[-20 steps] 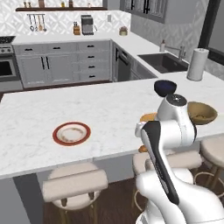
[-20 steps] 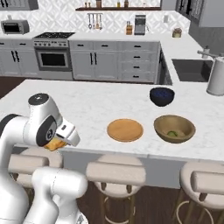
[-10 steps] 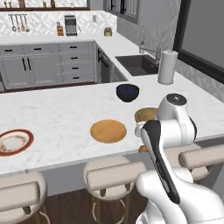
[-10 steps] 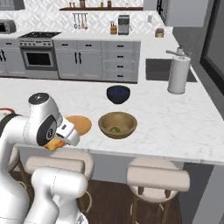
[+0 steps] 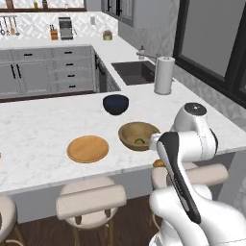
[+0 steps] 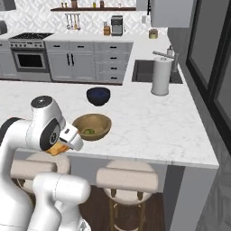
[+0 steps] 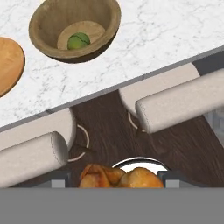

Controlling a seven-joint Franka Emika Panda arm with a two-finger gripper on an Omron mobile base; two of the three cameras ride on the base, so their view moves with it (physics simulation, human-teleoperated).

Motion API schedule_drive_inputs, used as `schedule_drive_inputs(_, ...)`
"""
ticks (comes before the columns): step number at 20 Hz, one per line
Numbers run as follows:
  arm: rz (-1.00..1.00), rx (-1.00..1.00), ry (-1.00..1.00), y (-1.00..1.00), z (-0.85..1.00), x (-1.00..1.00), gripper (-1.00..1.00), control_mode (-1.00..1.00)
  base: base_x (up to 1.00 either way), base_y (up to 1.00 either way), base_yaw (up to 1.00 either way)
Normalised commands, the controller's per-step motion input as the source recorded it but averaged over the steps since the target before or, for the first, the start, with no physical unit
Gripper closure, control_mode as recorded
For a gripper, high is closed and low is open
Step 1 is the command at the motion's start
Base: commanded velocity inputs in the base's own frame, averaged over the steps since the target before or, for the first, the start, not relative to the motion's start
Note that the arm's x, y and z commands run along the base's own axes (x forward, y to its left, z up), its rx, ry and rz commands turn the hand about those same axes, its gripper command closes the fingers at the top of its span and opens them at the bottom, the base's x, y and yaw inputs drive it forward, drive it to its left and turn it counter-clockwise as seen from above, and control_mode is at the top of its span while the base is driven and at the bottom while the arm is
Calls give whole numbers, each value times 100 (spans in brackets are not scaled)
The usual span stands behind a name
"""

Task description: Pick the chicken drumstick and lime from their plates and place them in the bowl. Then put the bowl in the fridge.

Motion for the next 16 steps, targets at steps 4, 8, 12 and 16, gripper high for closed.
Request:
schedule_drive_inputs(4, 0, 0, 0, 0, 0, 0, 100, 100, 49, 1, 0)
schedule_drive_inputs(8, 0, 0, 0, 0, 0, 0, 100, 100, 61, 17, -1)
schedule_drive_inputs(12, 0, 0, 0, 0, 0, 0, 100, 100, 46, 5, 0)
schedule_drive_inputs(16, 0, 0, 0, 0, 0, 0, 100, 100, 34, 0, 0)
